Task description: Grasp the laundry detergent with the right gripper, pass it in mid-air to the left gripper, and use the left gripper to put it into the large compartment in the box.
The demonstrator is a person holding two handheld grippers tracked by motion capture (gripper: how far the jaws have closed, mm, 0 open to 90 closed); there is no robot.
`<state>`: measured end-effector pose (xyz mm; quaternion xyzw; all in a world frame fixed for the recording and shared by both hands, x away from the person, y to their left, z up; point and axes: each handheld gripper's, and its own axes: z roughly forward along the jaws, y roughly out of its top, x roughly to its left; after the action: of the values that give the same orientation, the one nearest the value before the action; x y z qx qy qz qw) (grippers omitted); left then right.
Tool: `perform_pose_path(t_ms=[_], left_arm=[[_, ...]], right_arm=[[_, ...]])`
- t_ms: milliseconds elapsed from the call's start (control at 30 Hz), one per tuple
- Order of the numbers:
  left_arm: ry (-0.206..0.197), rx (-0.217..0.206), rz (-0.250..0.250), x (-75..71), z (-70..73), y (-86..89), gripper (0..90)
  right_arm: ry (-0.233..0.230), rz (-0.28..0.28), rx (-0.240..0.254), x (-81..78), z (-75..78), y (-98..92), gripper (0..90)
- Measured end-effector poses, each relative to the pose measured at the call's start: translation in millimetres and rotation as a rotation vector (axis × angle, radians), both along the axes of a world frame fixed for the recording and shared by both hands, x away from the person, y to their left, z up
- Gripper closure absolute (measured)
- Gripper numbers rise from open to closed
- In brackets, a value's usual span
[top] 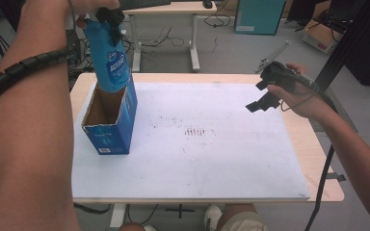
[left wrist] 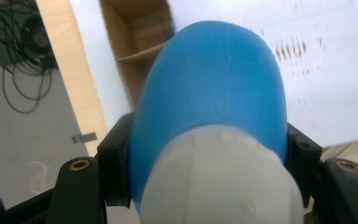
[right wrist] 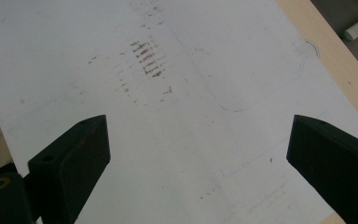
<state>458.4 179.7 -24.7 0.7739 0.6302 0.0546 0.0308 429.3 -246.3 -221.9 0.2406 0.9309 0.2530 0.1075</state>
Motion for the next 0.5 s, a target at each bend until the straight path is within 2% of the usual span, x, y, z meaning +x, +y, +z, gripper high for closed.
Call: perform_pose_path(t_ms=[33, 100, 133, 167, 233, 267, 367, 400, 500], left_arm=[[0.000, 0.000, 0.000, 0.0, 0.0, 0.0, 36.2], [-0.009, -0.011, 0.065, 1.3, 0.0, 12.5, 36.3], [-0.009, -0.011, 0.065, 1.3, 0.0, 12.5, 36.3], [-0.011, -0.011, 0.078, 1.5, -0.1, 14.9, 36.3], [-0.034, -0.017, 0.131, 1.8, 0.6, 24.6, 36.3], [-0.034, -0.017, 0.131, 1.8, 0.6, 24.6, 36.4], [-0.048, -0.053, 0.192, 1.8, 1.8, 39.8, 36.4], [-0.048, -0.053, 0.192, 1.8, 1.8, 39.8, 36.4], [-0.042, -0.068, 0.237, 2.4, 1.1, 45.5, 36.5]], right_arm=[[0.000, 0.000, 0.000, 0.0, 0.0, 0.0, 6.0], [-0.011, -0.011, 0.009, 0.1, 0.8, -0.8, 6.0], [-0.011, -0.011, 0.009, 0.1, 0.8, -0.8, 6.0], [-0.010, -0.002, -0.011, 0.9, 2.1, -2.1, 6.0], [-0.005, -0.012, -0.003, 1.4, 2.0, -3.3, 6.1], [-0.005, -0.012, -0.003, 1.4, 2.0, -3.3, 6.1], [-0.016, -0.012, -0.002, 1.3, 2.2, -4.3, 6.1], [-0.016, -0.012, -0.002, 1.3, 2.2, -4.3, 6.1], [-0.022, -0.017, 0.000, 0.8, 1.7, -4.3, 6.1]])
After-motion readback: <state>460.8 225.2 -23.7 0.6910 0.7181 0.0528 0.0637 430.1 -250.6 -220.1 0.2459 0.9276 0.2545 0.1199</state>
